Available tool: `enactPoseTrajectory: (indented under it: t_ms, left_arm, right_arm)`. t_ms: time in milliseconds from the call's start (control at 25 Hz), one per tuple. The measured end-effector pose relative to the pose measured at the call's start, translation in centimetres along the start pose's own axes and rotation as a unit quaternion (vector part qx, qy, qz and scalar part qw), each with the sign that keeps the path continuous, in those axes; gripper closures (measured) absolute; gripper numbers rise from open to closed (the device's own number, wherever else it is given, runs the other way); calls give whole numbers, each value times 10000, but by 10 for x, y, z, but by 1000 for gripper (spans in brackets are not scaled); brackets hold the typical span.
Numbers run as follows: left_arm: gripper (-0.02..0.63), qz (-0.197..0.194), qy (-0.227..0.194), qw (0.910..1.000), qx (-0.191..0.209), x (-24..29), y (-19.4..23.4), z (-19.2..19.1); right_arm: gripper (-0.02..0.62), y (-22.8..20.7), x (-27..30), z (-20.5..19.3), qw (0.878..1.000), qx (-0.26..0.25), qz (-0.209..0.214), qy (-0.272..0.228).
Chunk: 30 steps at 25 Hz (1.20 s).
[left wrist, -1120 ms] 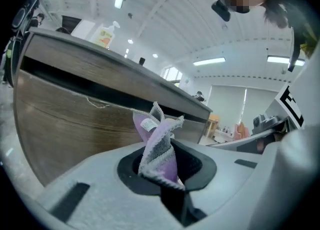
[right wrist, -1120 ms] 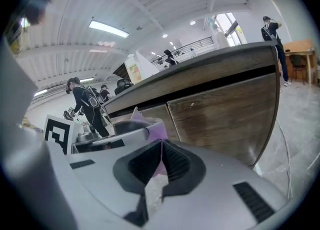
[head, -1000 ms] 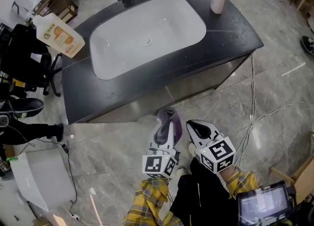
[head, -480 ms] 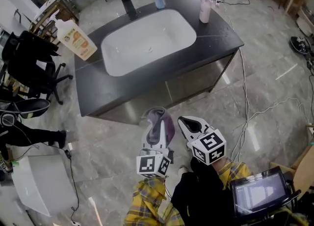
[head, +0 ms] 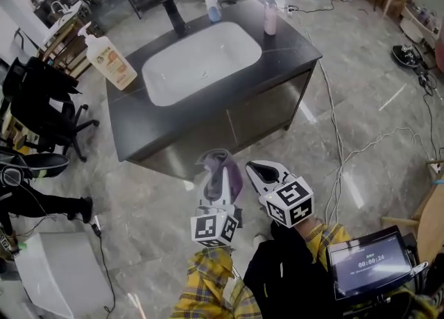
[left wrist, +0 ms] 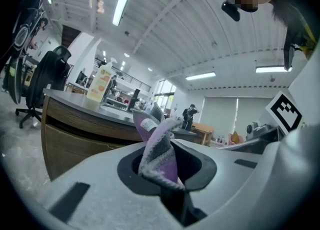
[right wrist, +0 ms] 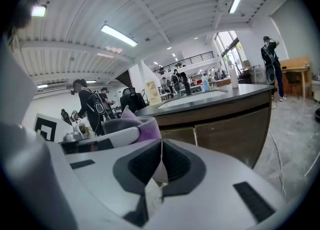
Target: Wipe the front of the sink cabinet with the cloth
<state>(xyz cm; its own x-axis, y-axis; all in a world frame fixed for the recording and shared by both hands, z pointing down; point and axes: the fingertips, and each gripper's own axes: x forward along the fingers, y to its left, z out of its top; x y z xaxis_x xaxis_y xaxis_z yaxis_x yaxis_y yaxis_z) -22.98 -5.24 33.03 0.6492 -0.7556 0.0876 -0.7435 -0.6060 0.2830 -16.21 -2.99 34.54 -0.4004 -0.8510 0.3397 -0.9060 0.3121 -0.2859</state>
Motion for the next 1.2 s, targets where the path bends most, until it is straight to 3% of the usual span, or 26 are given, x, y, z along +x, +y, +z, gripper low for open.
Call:
enactPoseTrajectory:
  t_ms: [240,440,1200]
  left_arm:
    - [556,-89,-31,9998,157,-4,-7,3]
    - [556,81,26,9996,262,9,6,-6]
    - [557,924,50,9954,257,133,-11,-59]
  right_arm:
    - [589,-5,-7,7,9998,13,-151,-135]
    - [589,-17,6,4,9999,47,-81,-135]
    - [589,-146,25,-6,9990,59,434,119]
